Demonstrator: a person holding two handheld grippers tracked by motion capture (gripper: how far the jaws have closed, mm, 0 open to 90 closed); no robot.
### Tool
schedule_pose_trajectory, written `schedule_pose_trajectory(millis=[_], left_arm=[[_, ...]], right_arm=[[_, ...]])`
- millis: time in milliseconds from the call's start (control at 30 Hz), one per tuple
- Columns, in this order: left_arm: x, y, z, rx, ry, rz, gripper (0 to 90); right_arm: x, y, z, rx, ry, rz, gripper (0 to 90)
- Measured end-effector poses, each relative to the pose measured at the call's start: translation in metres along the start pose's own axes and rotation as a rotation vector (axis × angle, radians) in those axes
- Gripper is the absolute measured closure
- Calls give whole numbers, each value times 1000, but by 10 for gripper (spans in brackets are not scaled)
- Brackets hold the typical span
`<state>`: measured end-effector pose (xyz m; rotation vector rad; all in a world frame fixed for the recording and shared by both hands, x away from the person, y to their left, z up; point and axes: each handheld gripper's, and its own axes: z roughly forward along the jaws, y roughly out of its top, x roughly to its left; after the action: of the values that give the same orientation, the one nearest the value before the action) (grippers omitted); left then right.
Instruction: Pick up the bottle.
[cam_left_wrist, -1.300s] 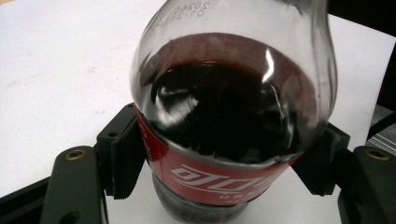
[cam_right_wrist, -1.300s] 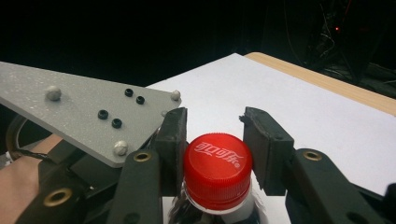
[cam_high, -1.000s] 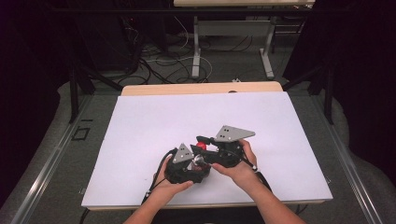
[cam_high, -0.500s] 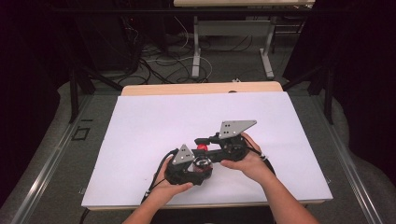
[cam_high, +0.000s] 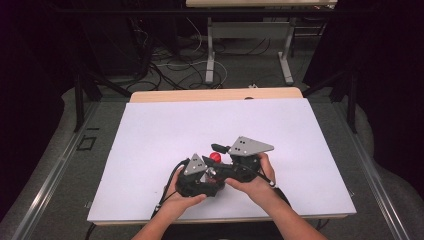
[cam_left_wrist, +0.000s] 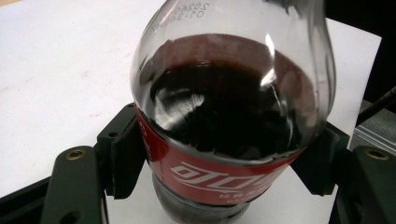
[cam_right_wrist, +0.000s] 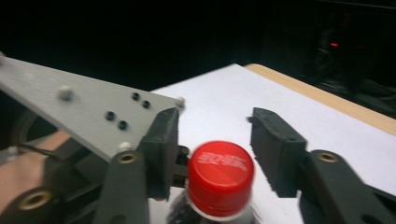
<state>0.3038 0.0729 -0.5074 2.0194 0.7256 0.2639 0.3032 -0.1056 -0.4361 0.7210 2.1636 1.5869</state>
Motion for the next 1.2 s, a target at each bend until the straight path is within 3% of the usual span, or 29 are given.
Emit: schedule_pose_trajectory(millis=[33,100,200,233,267,333,367,433,500,533,567,667,767,867,933,1033,1133,1200], left_arm=[[0,0,0,-3,3,-3,295],[0,1,-1,12,4,6,295],[0,1,-1,10,-5,8,295],[0,0,-1,15,-16,11,295],[0,0,-1,9,-24,14,296],[-1,0,-1,2,-43,12,295],[-1,0,-2,0,-43,10,295],[-1,1,-2,1,-39,8,295],[0,2,-1,-1,-21,7,295],[1,2,-2,0,-16,6,295],[1,2,-2,1,-11,-3,295],[2,1,-2,4,5,0,295],[2,1,-2,4,1,-17,295],[2,2,-3,3,10,-17,295],[2,2,-4,7,5,-16,296],[2,2,-5,5,-7,-10,296],[1,2,-6,-2,-34,-7,296],[0,3,-6,-8,-37,6,296]], right_arm=[[1,-1,1,10,-26,8,570],[0,-1,1,8,-20,9,602],[-6,-1,1,20,54,-7,610],[-6,-1,1,20,54,-7,610],[-15,1,1,40,157,-48,611],[-24,1,2,34,250,-81,611],[-29,2,2,32,284,-84,611],[-36,2,1,26,309,-59,609],[-36,1,1,8,282,-31,576],[-33,0,0,7,240,-15,487],[-28,0,0,1,202,-9,472],[-11,-2,-3,-14,50,-18,472],[0,-3,-2,-15,-8,16,502],[3,-3,0,21,-56,-1,578],[1,-2,1,14,-21,19,606],[-7,-1,1,22,61,-4,610],[-23,1,0,26,194,-18,611],[-33,3,-1,32,287,-59,610]])
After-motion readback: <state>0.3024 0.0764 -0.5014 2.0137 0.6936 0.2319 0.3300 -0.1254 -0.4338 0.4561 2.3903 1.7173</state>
